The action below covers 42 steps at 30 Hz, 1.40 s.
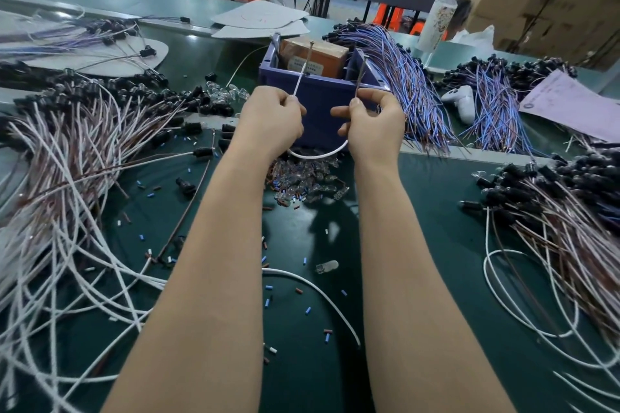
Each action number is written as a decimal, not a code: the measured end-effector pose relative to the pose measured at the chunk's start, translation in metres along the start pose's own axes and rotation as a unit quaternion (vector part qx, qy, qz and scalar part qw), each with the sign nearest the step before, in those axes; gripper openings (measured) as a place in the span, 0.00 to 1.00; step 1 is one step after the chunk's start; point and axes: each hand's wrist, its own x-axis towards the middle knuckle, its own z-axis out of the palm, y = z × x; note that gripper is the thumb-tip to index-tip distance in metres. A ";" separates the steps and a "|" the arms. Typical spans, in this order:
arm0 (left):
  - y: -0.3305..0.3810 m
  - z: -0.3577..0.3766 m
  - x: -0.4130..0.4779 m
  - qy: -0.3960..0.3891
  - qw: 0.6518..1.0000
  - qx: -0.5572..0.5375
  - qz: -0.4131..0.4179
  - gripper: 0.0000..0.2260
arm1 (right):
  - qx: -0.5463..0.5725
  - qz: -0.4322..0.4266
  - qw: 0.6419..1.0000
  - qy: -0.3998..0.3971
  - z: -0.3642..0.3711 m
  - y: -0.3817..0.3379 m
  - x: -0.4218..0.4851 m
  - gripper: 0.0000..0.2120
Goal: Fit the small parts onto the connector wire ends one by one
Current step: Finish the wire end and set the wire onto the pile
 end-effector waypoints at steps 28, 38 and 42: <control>0.011 -0.014 -0.005 -0.072 0.994 0.077 0.003 0.13 | -0.006 0.003 1.000 0.002 0.004 0.000 -0.002 0.04; 0.011 -0.013 -0.007 -0.063 0.993 0.100 0.016 0.12 | -0.004 0.007 1.000 0.002 0.004 -0.001 -0.001 0.05; 0.012 -0.013 -0.008 -0.060 0.993 0.101 0.020 0.12 | -0.002 0.008 1.000 0.005 0.003 0.000 -0.001 0.05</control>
